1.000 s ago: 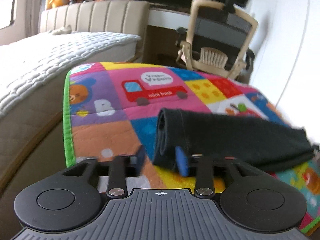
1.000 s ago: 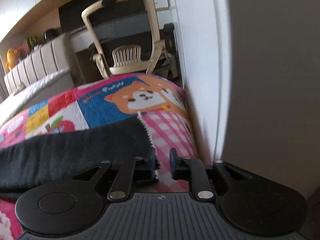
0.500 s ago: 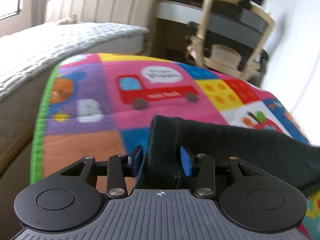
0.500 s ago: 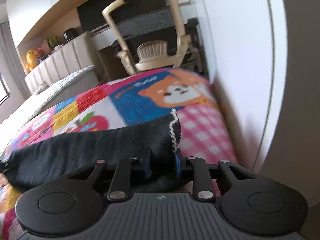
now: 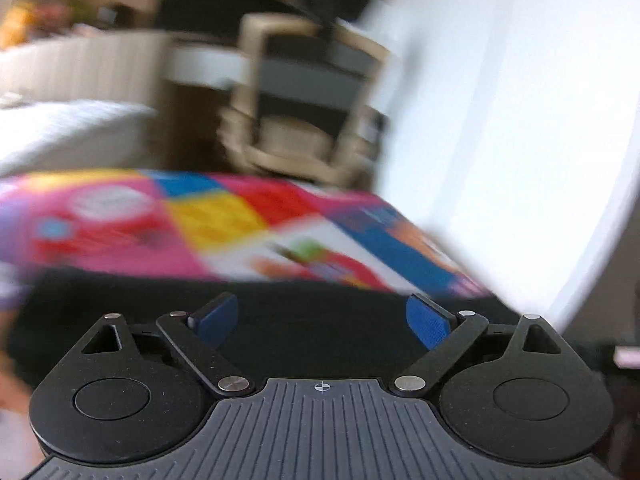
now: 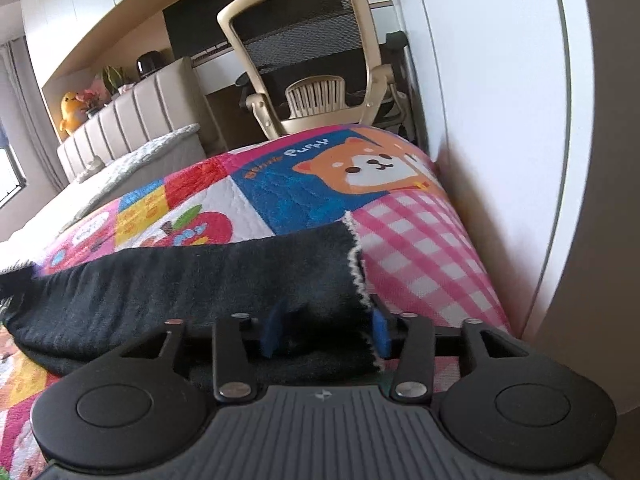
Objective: Fold clothes
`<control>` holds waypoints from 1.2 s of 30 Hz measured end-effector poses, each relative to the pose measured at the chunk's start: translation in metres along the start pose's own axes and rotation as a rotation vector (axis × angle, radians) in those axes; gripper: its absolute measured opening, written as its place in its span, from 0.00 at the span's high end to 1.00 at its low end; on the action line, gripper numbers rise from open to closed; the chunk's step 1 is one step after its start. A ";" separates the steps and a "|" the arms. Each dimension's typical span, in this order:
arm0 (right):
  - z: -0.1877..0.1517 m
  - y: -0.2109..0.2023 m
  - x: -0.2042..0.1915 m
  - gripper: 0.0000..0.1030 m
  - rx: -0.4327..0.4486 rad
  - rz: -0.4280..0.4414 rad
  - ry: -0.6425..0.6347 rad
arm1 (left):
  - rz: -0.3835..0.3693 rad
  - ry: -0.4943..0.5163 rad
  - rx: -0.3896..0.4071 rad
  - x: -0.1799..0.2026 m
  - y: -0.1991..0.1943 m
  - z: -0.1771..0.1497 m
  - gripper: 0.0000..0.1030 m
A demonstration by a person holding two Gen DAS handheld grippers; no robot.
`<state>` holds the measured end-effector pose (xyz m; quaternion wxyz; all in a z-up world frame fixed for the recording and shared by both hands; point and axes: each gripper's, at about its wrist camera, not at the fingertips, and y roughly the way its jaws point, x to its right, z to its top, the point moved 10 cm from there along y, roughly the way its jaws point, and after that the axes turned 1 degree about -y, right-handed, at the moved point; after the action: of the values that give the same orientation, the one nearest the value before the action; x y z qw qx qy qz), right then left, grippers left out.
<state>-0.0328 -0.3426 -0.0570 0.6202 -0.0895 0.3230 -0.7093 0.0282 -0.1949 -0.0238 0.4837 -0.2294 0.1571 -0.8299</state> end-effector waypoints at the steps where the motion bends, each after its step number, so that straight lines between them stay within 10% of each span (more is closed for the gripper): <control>1: 0.000 -0.001 0.000 0.43 0.003 0.006 0.004 | -0.034 0.020 -0.029 0.017 0.014 -0.009 0.08; 12: 0.001 -0.007 0.009 0.04 0.028 0.047 0.107 | 0.082 0.196 -0.151 0.047 0.054 -0.046 0.00; 36: -0.007 -0.021 0.014 0.00 0.072 0.109 0.241 | 0.047 0.147 -0.136 0.044 0.056 -0.043 0.00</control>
<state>-0.0566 -0.3531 -0.0548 0.6172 0.0361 0.3738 -0.6914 0.0274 -0.2588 -0.0769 0.4734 -0.1964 0.2536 -0.8203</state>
